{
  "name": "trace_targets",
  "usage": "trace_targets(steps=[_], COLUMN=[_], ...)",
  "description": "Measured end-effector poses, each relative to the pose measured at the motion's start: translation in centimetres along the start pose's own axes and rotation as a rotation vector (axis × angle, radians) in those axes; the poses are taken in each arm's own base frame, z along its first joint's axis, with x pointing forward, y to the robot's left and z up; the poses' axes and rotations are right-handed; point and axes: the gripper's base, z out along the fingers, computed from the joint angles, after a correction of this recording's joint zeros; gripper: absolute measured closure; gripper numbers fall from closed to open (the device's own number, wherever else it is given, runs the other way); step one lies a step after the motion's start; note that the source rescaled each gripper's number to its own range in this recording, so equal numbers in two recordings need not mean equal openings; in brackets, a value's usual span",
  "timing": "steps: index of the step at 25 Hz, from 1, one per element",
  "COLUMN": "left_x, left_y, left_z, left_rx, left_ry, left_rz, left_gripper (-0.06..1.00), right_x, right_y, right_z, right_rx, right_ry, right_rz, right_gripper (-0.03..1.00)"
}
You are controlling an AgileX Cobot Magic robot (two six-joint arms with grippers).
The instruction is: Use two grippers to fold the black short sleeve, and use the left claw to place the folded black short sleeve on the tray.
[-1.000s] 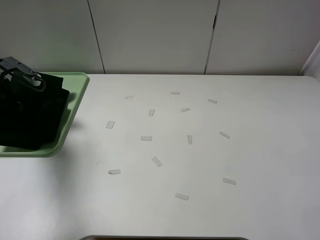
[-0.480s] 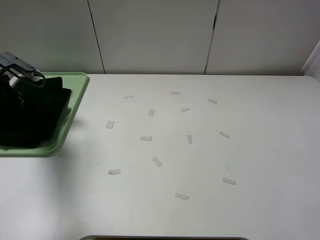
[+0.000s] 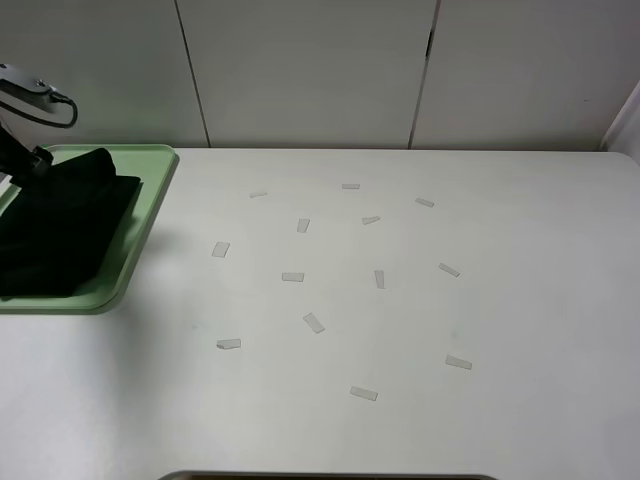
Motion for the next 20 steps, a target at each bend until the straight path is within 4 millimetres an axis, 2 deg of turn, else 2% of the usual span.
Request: trace_targets(steps=[3, 5, 6, 8, 9, 10, 11, 12, 13, 14, 16, 17, 20], left_x=[-0.3, -1.1, -1.1, -1.8, -2.4, -2.6, -2.7, -2.7, -2.7, -2.7, -2.4, -2.4, -1.2], left_y=[-0.1, -0.5, -0.5, -0.8, -1.0, -1.2, -1.4, -1.4, -1.7, -2.2, -2.7, -2.7, -3.0], left_z=[-0.7, -2.4, -2.4, -4.6, -7.0, -8.4, -9.6, -9.6, -10.7, -13.1, -15.0, -15.0, -17.5], left_rx=[-0.005, -0.011, -0.011, -0.023, -0.034, -0.038, -0.040, -0.040, -0.041, -0.042, -0.038, -0.038, -0.033], left_ry=[-0.018, -0.060, -0.060, -0.121, -0.183, -0.213, -0.233, -0.233, -0.247, -0.282, -0.294, -0.294, -0.261], left_rz=[-0.023, -0.057, -0.057, -0.077, -0.089, -0.093, -0.097, -0.097, -0.097, -0.092, -0.083, -0.083, -0.086], left_gripper=[-0.05, -0.05, -0.05, -0.05, -0.05, -0.05, -0.05, -0.05, -0.05, -0.05, -0.05, -0.05, -0.05], right_x=[0.0, 0.0, 0.0, 0.0, 0.0, 0.0, 0.0, 0.0, 0.0, 0.0, 0.0, 0.0, 0.0], right_y=[0.0, 0.0, 0.0, 0.0, 0.0, 0.0, 0.0, 0.0, 0.0, 0.0, 0.0, 0.0, 0.0], right_z=[0.0, 0.0, 0.0, 0.0, 0.0, 0.0, 0.0, 0.0, 0.0, 0.0, 0.0, 0.0, 0.0], right_rx=[0.000, 0.000, 0.000, 0.000, 0.000, 0.000, 0.000, 0.000, 0.000, 0.000, 0.000, 0.000, 0.000], right_ry=[0.000, 0.000, 0.000, 0.000, 0.000, 0.000, 0.000, 0.000, 0.000, 0.000, 0.000, 0.000, 0.000], right_rz=[0.000, 0.000, 0.000, 0.000, 0.000, 0.000, 0.000, 0.000, 0.000, 0.000, 0.000, 0.000, 0.000], right_gripper=[-0.03, -0.03, -0.03, -0.03, -0.03, -0.03, -0.03, -0.03, -0.03, -0.03, -0.03, -0.03, -0.03])
